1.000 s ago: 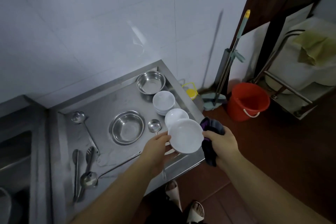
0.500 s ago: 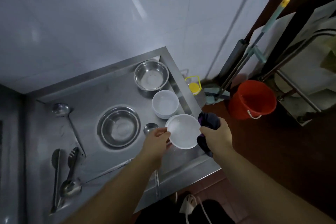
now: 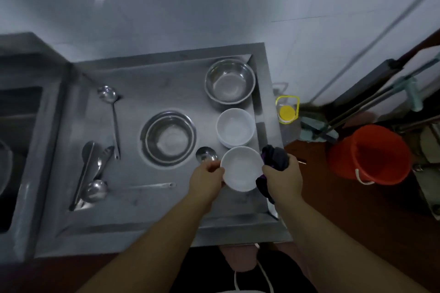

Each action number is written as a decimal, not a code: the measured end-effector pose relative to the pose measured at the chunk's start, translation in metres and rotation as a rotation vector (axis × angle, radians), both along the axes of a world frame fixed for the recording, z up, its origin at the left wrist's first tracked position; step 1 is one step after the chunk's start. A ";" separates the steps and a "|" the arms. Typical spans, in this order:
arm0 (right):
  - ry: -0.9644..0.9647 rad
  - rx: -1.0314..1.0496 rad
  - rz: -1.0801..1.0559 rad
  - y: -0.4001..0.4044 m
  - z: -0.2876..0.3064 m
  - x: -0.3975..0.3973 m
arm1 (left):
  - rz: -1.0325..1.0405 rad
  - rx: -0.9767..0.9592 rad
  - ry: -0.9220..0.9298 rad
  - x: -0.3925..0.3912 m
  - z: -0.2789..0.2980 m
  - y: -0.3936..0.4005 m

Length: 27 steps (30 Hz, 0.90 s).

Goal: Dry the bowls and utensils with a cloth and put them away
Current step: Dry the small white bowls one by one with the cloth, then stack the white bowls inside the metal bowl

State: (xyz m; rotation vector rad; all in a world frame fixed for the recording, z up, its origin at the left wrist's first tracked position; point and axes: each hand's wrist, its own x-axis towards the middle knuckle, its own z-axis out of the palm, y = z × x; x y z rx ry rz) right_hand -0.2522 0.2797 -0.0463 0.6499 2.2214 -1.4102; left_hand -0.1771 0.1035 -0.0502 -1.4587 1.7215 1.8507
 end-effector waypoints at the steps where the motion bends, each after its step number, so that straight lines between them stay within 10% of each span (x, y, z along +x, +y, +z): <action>1: 0.001 -0.012 0.007 0.001 -0.001 -0.001 | 0.016 -0.015 -0.005 0.001 0.000 0.003; 16: 0.079 -0.021 0.157 0.047 -0.003 0.015 | 0.034 -0.077 0.003 0.009 -0.004 0.002; 27: 0.037 0.257 0.825 0.039 -0.056 0.093 | -0.151 -0.140 -0.118 0.057 -0.018 -0.018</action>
